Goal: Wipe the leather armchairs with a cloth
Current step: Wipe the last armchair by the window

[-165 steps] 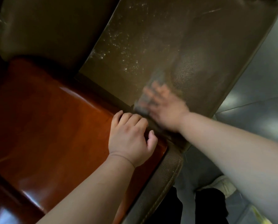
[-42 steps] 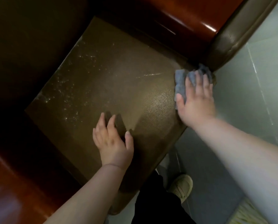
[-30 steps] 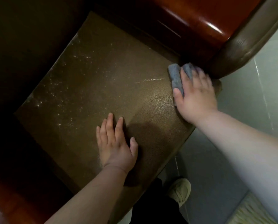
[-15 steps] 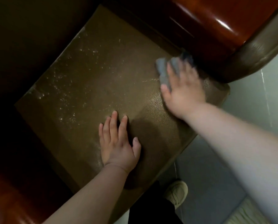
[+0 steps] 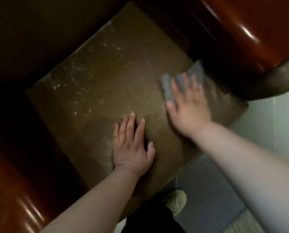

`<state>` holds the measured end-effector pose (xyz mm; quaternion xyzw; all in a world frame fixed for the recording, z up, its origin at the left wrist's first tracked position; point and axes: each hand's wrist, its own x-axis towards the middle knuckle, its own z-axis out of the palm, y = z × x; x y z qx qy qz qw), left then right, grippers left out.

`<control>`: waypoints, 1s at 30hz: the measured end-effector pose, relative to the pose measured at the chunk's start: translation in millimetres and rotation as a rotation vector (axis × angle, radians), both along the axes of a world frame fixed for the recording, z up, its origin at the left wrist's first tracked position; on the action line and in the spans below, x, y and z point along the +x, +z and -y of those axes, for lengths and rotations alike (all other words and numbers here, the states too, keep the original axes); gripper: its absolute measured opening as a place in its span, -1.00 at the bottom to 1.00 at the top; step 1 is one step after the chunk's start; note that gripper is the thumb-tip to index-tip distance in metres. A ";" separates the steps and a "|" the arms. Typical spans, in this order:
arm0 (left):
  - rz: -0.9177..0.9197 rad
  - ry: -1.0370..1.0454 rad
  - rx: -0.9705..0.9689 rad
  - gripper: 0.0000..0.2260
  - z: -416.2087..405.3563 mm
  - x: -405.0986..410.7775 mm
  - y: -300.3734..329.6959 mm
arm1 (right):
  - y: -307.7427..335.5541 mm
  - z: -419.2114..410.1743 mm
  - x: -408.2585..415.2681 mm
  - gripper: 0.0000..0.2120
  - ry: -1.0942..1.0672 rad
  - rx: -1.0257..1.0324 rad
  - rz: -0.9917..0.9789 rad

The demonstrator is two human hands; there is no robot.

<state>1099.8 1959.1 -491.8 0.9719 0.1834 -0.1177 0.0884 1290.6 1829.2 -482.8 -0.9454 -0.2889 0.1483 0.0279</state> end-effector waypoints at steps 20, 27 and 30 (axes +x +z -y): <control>0.066 1.032 -0.130 -0.31 -35.7 -86.5 0.5 | 4.7 -38.1 -110.5 -0.31 0.826 0.016 -0.180; 0.066 0.992 -0.090 -0.27 -35.3 -93.2 -7.2 | 11.9 -99.3 -16.8 -0.36 0.360 -0.109 -0.098; 0.046 0.970 -0.081 -0.25 -36.7 -93.0 -10.7 | 16.2 -121.4 -80.4 -0.36 0.384 -0.111 -0.077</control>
